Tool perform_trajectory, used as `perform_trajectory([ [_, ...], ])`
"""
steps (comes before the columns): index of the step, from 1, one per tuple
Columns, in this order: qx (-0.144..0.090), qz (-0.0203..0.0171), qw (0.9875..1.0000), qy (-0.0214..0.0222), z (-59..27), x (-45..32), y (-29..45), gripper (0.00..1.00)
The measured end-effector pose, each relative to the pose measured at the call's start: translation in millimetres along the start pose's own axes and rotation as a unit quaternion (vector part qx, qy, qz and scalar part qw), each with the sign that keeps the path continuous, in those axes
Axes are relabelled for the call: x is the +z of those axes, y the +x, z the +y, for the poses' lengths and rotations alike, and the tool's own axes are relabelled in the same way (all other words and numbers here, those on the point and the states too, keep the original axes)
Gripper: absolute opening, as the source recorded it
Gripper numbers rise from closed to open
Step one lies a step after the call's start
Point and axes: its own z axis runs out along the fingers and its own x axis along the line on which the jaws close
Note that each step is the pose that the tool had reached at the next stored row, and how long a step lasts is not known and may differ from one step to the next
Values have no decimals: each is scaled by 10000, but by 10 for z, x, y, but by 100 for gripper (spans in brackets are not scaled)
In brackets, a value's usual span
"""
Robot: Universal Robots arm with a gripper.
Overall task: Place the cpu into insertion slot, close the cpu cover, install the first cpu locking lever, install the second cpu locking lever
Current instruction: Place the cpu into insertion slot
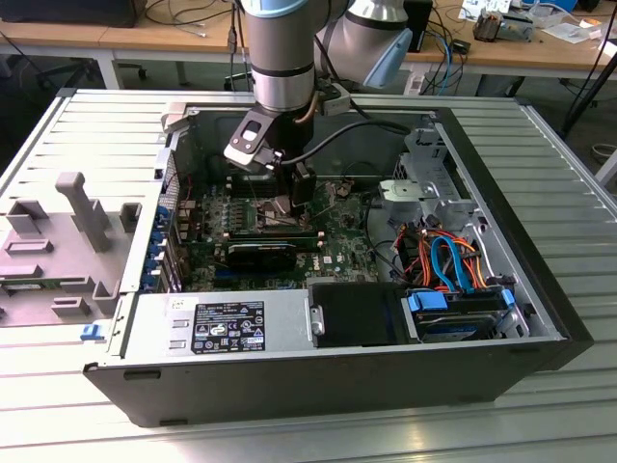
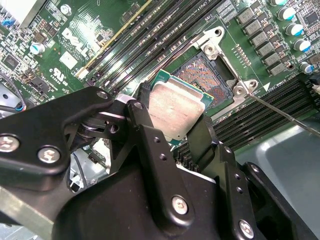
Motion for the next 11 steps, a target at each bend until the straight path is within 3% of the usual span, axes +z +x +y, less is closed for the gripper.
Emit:
perform_trajectory([
  [11, 25, -1, 10000, 2, 0, 0, 0, 54],
])
